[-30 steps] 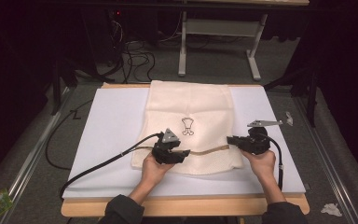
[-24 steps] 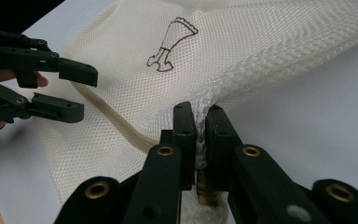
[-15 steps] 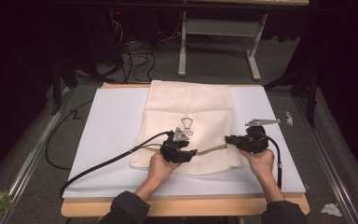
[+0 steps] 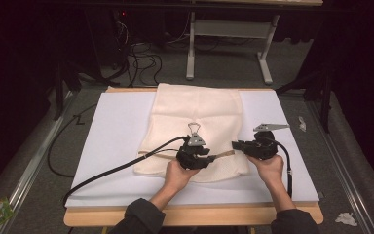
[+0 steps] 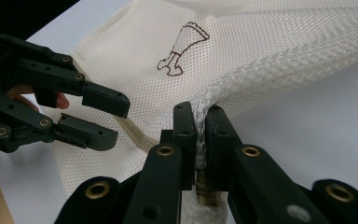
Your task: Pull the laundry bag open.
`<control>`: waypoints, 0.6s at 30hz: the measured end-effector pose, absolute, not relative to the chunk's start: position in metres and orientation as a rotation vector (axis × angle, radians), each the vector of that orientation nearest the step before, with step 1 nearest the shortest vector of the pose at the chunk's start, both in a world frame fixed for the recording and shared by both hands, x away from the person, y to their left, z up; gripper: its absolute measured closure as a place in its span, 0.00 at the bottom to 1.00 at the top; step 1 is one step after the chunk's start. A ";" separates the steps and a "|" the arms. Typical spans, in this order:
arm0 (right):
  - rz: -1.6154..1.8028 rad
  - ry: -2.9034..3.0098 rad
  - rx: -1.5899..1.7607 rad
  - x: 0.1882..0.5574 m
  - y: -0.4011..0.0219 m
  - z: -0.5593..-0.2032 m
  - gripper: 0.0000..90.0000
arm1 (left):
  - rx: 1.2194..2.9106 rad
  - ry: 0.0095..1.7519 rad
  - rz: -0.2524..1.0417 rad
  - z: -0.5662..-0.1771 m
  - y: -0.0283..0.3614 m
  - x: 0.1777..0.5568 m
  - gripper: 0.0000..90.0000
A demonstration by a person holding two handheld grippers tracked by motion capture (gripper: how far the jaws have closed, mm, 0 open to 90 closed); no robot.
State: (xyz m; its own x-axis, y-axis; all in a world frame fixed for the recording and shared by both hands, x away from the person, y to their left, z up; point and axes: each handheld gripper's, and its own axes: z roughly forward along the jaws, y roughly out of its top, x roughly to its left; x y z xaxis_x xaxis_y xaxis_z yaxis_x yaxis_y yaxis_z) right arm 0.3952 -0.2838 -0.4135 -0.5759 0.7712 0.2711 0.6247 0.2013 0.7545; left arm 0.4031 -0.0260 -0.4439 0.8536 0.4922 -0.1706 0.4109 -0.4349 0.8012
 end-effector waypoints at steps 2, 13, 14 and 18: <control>1.316 2.303 1.359 0.395 -0.283 -0.413 0.95 | 2.084 0.652 0.107 -0.444 -0.027 0.402 0.73; 1.323 2.322 1.323 0.397 -0.271 -0.410 0.95 | 2.082 0.627 0.097 -0.441 -0.033 0.402 0.79; 1.324 2.324 1.318 0.398 -0.270 -0.410 0.95 | 2.088 0.622 0.099 -0.441 -0.035 0.402 0.79; 1.327 2.326 1.310 0.397 -0.268 -0.409 0.95 | 2.085 0.604 0.096 -0.440 -0.038 0.401 0.80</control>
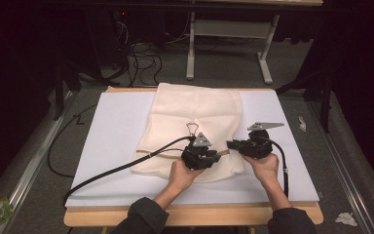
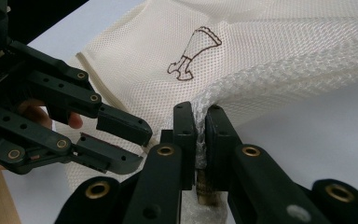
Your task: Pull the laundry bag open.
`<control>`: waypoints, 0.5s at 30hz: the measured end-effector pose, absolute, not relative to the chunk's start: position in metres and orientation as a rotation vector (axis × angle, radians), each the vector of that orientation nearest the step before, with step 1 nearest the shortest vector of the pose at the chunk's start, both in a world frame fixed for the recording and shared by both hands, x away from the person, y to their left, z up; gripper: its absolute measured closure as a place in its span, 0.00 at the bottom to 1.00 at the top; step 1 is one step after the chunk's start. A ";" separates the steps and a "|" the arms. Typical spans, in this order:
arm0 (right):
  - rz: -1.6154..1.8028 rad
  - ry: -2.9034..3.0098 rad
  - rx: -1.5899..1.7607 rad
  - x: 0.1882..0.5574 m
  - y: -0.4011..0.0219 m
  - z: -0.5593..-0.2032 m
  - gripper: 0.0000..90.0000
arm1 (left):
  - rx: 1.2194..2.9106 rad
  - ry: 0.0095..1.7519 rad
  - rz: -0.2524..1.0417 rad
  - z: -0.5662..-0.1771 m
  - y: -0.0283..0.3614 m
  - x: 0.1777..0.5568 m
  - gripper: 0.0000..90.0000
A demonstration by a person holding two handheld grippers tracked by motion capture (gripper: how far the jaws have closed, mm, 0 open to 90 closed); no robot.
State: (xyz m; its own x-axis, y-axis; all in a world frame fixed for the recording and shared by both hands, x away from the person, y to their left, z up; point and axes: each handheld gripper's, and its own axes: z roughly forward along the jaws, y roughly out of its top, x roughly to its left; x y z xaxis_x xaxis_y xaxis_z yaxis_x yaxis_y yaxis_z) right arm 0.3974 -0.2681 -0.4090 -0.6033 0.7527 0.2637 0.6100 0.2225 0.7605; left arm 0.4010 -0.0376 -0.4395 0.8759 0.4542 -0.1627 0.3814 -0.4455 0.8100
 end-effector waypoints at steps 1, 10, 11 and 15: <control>1.325 2.326 1.307 0.398 -0.268 -0.409 0.95 | 2.084 0.602 0.093 -0.439 -0.038 0.401 0.80; 1.332 2.327 1.309 0.397 -0.267 -0.409 0.95 | 2.088 0.582 0.078 -0.438 -0.044 0.399 0.80; 1.336 2.330 1.303 0.397 -0.266 -0.409 0.95 | 2.076 0.586 0.070 -0.437 -0.044 0.400 0.80; 1.338 2.336 1.294 0.398 -0.264 -0.410 0.95 | 2.066 0.592 0.065 -0.438 -0.046 0.400 0.80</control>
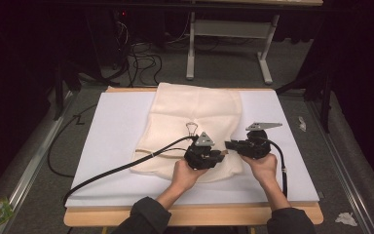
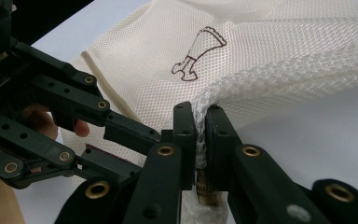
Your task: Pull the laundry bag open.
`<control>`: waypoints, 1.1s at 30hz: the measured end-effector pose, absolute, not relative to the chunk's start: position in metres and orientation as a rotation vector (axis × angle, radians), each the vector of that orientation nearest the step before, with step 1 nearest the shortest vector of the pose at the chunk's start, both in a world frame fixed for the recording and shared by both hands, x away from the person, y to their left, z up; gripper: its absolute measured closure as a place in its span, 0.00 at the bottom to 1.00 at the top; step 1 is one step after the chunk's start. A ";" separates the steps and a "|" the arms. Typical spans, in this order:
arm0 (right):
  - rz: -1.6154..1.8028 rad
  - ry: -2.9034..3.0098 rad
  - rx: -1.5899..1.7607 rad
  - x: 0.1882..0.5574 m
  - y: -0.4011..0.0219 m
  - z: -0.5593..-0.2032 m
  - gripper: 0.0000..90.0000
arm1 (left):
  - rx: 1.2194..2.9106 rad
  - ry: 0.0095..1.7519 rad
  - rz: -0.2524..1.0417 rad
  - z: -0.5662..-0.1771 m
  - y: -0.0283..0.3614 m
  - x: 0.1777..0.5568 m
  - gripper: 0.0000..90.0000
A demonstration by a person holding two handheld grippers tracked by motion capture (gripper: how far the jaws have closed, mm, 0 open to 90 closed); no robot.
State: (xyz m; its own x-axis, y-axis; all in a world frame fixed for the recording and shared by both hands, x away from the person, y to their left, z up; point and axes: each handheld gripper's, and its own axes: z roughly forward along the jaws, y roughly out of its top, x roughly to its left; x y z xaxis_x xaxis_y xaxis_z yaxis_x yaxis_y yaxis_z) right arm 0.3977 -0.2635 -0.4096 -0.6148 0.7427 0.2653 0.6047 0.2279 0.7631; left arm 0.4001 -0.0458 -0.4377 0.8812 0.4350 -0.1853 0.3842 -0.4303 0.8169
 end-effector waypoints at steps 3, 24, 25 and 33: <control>1.339 2.339 1.298 0.397 -0.263 -0.410 0.95 | 2.064 0.597 0.057 -0.439 -0.047 0.401 0.81; 1.337 2.353 1.292 0.398 -0.260 -0.413 0.95 | 2.045 0.601 0.013 -0.441 -0.050 0.404 0.92; 1.337 2.353 1.290 0.398 -0.260 -0.413 0.95 | 2.044 0.602 0.010 -0.442 -0.050 0.405 0.94; 1.341 2.355 1.291 0.398 -0.262 -0.414 0.95 | 2.052 0.582 0.017 -0.441 -0.048 0.403 0.96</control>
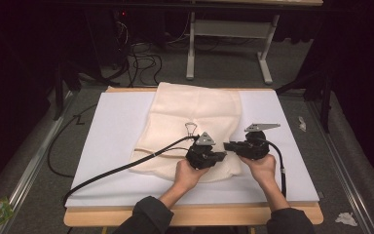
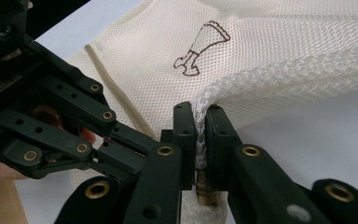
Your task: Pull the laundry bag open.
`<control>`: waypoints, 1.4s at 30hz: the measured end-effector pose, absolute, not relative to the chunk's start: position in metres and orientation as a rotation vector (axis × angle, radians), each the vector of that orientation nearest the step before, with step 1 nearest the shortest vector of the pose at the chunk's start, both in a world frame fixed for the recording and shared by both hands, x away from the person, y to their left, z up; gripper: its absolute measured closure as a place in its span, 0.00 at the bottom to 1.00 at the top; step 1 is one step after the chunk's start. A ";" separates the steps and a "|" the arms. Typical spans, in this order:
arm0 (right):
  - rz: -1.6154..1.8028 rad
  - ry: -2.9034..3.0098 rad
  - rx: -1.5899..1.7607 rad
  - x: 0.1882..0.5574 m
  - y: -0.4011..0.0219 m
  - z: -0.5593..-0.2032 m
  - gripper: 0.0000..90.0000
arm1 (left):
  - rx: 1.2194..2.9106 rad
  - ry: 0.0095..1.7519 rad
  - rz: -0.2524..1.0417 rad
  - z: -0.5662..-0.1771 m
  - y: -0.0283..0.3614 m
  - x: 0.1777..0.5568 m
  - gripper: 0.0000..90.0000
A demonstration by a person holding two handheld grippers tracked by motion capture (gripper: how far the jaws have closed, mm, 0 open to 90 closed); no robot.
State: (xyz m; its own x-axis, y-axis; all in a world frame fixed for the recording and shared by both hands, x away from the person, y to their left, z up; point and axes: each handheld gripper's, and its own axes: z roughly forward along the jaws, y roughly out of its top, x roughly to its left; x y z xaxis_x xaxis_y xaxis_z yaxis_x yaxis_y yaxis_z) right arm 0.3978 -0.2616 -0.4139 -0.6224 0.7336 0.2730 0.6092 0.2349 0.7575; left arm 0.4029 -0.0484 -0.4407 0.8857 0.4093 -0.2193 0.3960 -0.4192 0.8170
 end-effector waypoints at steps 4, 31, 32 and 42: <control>1.340 2.350 1.294 0.396 -0.263 -0.416 0.95 | 2.057 0.569 0.006 -0.441 -0.047 0.404 0.96; 1.331 2.358 1.295 0.395 -0.268 -0.416 0.95 | 2.087 0.548 0.044 -0.439 -0.040 0.402 0.96; 1.331 2.357 1.296 0.395 -0.268 -0.416 0.95 | 2.091 0.550 0.050 -0.438 -0.039 0.402 0.96; 1.331 2.355 1.300 0.395 -0.269 -0.416 0.95 | 2.089 0.557 0.047 -0.439 -0.034 0.403 0.96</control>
